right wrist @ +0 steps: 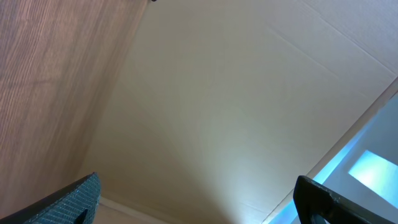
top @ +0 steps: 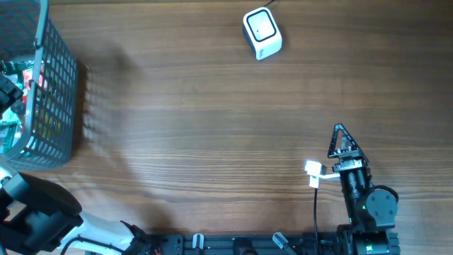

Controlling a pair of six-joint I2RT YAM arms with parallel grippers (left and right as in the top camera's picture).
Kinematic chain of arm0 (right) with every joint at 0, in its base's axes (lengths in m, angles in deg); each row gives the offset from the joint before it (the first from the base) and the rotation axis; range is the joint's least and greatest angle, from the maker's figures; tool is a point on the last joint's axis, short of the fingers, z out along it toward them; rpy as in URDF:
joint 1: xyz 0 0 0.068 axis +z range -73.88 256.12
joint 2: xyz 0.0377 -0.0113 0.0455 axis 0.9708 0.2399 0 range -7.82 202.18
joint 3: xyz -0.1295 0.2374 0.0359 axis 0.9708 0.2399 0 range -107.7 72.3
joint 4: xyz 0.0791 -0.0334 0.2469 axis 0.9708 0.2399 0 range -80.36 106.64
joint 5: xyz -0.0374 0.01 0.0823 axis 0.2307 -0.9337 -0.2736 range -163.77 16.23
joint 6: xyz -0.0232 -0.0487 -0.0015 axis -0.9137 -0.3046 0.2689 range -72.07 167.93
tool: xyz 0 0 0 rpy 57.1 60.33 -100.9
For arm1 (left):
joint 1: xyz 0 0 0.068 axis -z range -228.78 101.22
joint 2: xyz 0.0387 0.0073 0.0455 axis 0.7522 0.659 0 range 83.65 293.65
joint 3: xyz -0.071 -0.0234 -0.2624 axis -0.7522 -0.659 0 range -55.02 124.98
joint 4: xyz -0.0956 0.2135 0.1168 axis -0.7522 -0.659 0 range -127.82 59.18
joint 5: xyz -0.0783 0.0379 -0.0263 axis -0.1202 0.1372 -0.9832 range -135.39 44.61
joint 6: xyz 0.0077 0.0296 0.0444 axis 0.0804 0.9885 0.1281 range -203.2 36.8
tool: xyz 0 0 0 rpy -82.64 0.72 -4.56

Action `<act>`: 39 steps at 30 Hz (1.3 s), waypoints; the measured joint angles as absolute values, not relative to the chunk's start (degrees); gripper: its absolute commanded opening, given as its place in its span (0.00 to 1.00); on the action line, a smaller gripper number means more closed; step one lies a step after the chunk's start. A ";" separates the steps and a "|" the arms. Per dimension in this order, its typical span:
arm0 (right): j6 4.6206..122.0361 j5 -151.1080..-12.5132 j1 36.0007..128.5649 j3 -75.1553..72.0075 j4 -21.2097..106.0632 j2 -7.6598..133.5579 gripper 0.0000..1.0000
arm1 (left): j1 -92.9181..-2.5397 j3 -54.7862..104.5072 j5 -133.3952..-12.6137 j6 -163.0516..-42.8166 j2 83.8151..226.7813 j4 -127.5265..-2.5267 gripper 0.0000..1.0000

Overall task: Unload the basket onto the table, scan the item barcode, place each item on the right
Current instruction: 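Move the left gripper into the basket toward a yellow oil bottle, then grasp the yellow oil bottle with the left gripper and lift it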

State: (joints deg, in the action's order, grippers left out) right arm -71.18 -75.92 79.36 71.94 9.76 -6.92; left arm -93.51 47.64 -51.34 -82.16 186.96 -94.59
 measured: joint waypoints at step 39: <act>-71.18 -75.92 79.36 71.94 9.76 -6.92 1.00 | -93.51 31.44 -54.29 -77.20 187.88 -80.45 0.71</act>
